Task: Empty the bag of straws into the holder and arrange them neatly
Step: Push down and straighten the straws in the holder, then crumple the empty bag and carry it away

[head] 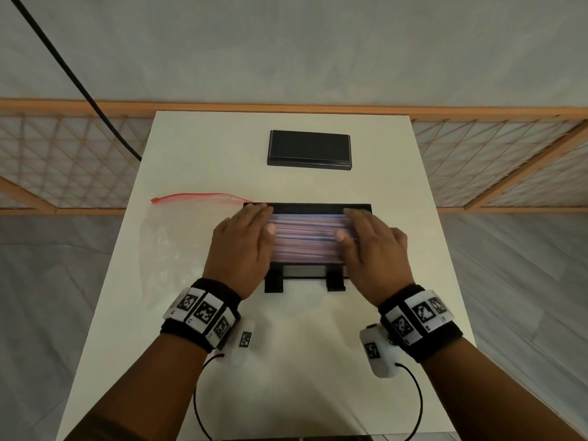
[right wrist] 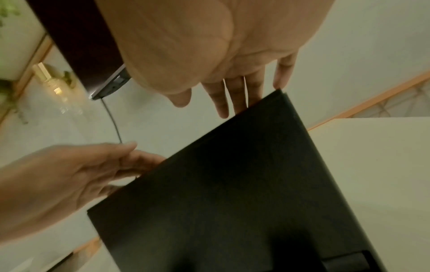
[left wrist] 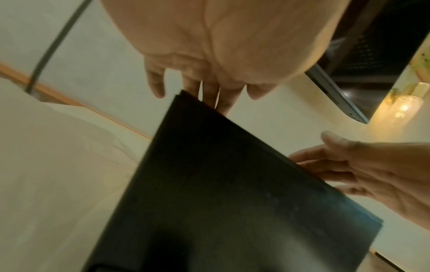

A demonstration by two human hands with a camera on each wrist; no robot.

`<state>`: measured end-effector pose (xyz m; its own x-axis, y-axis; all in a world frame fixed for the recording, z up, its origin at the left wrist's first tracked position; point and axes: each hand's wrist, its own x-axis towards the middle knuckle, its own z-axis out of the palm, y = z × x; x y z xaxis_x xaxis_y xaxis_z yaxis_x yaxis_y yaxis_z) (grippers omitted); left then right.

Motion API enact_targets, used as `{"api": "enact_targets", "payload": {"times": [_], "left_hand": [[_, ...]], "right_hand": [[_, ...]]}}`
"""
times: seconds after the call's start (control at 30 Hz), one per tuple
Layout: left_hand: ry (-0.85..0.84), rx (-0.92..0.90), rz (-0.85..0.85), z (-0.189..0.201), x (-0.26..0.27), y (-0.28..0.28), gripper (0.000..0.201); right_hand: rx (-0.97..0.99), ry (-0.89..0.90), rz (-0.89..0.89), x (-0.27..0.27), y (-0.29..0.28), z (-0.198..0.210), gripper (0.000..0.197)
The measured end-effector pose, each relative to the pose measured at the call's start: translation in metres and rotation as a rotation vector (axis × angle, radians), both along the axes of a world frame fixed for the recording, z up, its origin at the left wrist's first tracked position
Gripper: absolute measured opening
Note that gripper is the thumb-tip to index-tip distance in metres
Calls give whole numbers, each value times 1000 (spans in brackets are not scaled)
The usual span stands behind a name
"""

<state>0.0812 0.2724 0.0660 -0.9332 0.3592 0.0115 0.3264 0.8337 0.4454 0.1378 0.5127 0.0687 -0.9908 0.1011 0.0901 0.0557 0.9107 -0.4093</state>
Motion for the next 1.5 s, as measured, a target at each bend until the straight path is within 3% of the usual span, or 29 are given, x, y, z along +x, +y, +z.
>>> {"api": "enact_targets", "payload": {"times": [0.17,0.27,0.37,0.47,0.53,0.8,0.97,1.1,1.17,1.27,1.37,1.43,1.5], "left_hand": [[34,-164,-137,-16,5,-6,63],[99,200,30,-16,4,-8,55],[-67,571,295,-10,3,-11,56],[-268,774,390,-10,-4,-4,58],[-368,850,405,-14,-8,-1,59],[-430,929,505,-2,-5,9,49],[-410,921,509,-2,-4,9,50],[-442,877,466,-1,-5,4,51],[-374,768,440,-1,-7,-14,46],[-220,269,362,-17,-8,-66,64],[-405,-315,324,-49,-2,-102,114],[-501,-392,329,-71,-2,-113,129],[-510,-289,359,-87,-4,-126,119]], "right_hand": [[129,-100,107,0,-7,-15,65],[-119,68,13,0,0,-16,55],[-442,237,-186,-4,11,-12,46],[-657,65,-277,-12,11,-14,58],[-675,-48,-247,-15,10,-18,64],[-855,-94,-258,-15,11,-25,60],[-813,-100,-225,-17,14,-29,63],[-757,-115,-208,-15,16,-23,67],[-704,-16,-231,-9,16,-11,65],[-555,211,-137,4,7,14,50],[-456,331,78,16,-30,37,34],[-440,305,237,19,-70,43,33],[-441,175,377,20,-116,41,37]]}}
